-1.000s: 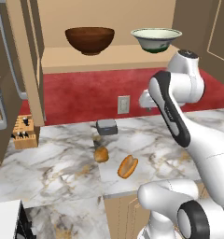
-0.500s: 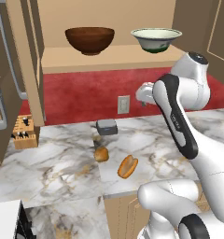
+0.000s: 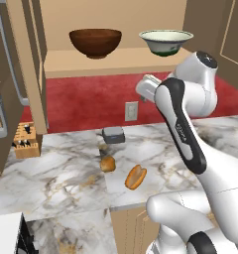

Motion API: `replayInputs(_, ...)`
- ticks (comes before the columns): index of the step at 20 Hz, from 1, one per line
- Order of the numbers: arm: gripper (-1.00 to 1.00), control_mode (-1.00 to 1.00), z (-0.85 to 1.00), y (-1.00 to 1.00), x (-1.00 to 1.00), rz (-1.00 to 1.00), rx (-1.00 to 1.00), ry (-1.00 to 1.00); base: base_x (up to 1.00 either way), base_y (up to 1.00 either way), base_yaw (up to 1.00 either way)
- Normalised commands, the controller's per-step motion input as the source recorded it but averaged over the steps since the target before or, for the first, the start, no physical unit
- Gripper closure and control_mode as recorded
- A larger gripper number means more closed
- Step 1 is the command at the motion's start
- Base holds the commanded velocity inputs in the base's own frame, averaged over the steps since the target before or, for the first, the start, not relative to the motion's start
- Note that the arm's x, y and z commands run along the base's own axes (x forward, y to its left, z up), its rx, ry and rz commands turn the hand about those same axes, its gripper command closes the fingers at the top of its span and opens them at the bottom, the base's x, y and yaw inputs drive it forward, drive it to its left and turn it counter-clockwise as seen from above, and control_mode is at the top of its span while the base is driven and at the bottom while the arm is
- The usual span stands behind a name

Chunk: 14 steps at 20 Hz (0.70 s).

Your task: Pick both bowls and place them on the counter. Then place the hotdog bun in one bowl and place the potato in the other bowl.

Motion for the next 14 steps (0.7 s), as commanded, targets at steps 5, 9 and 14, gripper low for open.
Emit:
replayInputs(5,-1.0,-1.0,0.37,0.11,-0.04,-0.13,0.17,0.0,0.0,0.0,0.0)
replayInputs(9,-1.0,-1.0,0.39,0.03,-0.02,-0.07,0.16,0.0,0.0,0.0,0.0)
replayInputs(14,-1.0,-1.0,0.39,0.04,0.0,-0.05,0.19,0.0,0.0,0.0,0.0)
